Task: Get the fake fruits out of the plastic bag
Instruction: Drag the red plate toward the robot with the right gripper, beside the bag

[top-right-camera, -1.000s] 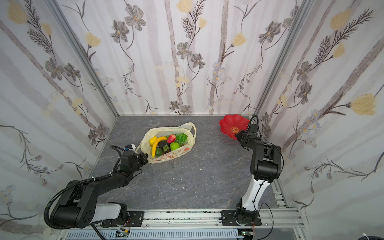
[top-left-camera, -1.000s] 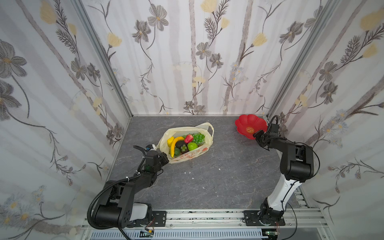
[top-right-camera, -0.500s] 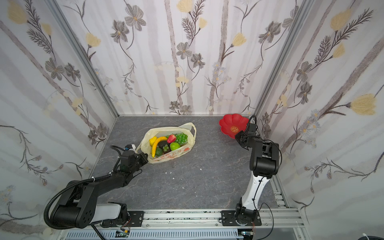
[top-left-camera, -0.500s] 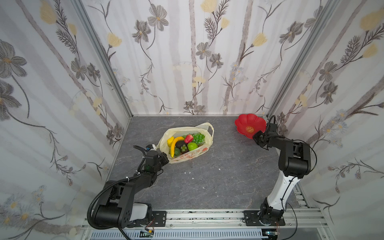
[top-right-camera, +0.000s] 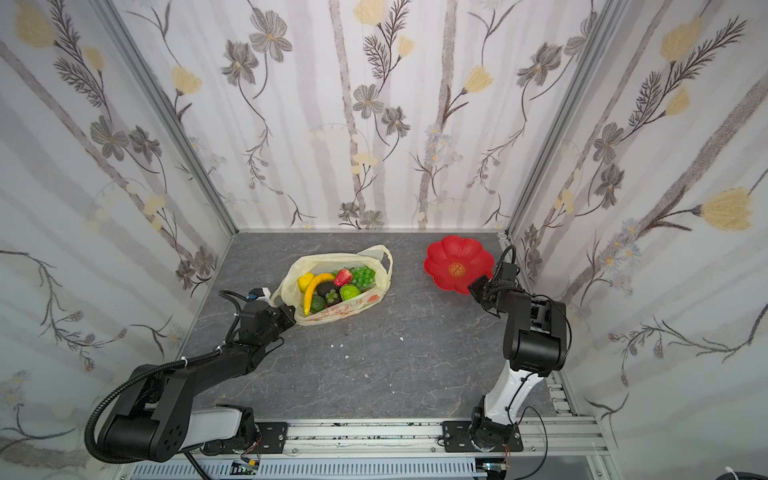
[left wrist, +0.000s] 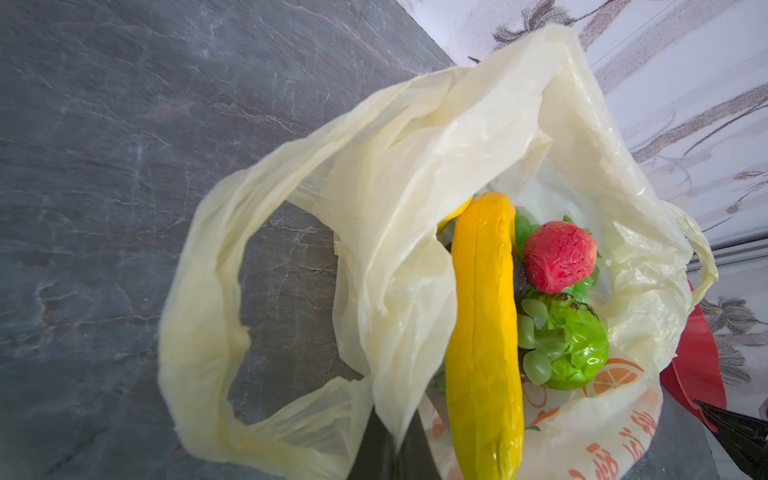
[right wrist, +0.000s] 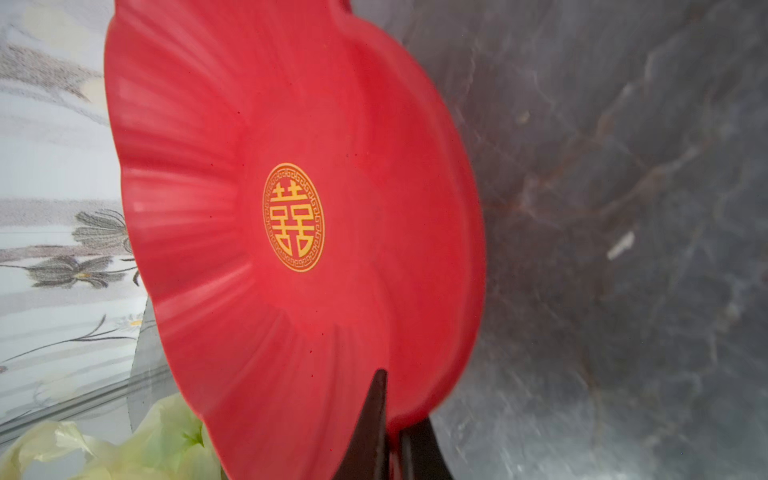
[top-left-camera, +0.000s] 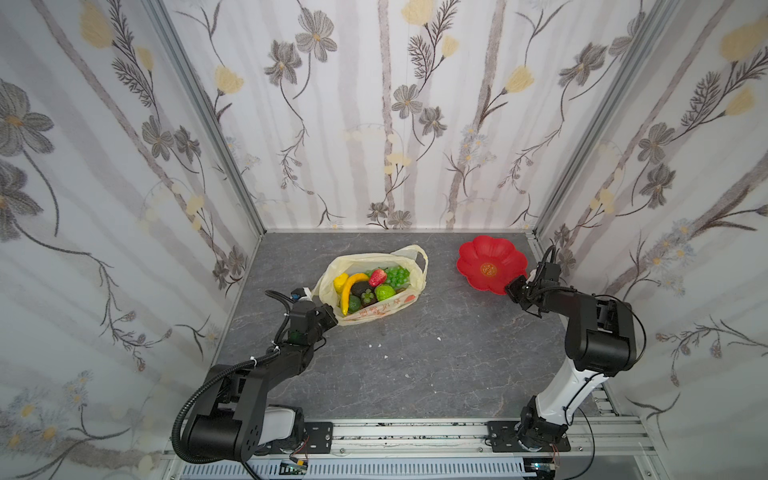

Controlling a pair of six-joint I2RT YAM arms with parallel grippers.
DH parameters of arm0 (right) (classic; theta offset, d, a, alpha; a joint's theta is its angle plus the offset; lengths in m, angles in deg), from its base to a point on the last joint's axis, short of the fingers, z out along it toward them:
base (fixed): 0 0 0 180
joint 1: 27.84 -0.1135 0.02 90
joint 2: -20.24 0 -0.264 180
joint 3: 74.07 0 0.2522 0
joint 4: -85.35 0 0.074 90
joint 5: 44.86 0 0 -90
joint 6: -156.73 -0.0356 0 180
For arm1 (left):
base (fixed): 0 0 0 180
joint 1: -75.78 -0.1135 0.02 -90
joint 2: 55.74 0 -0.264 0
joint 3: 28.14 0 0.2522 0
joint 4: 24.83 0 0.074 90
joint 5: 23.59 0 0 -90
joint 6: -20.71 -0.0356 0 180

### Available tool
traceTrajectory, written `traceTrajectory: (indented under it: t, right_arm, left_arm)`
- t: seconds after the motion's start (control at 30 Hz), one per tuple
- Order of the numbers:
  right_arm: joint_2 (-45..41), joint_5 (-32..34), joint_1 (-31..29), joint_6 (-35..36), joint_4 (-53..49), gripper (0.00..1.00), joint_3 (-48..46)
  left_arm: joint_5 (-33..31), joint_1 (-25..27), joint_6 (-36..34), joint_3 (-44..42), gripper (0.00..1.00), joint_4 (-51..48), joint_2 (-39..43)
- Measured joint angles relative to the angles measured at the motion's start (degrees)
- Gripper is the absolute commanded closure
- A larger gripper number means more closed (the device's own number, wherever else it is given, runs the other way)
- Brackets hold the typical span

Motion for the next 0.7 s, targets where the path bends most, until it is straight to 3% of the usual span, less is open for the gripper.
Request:
traceTrajectory:
  t: [0.2,0.43,0.7]
  right_arm:
    - [-8.68,-1.51,-0.15,3.19,0.07,0.95,-10.34]
    - [-20.28,-1.64,-2.29,7.87,-6.56,0.96,-19.21]
    - [-34.95,-0.87,-10.56,8.31,-18.47,0.93,-25.66]
  left_arm:
    - [-0.2,0.0,-0.15,-0.02,1.0,-0.02,0.42]
    - [-0.57,0.07,-0.2,-0.13,1.0,-0.04,0.13]
    - [-0.7,0.17,-0.44,-0.22,1.0,-0.04,0.07]
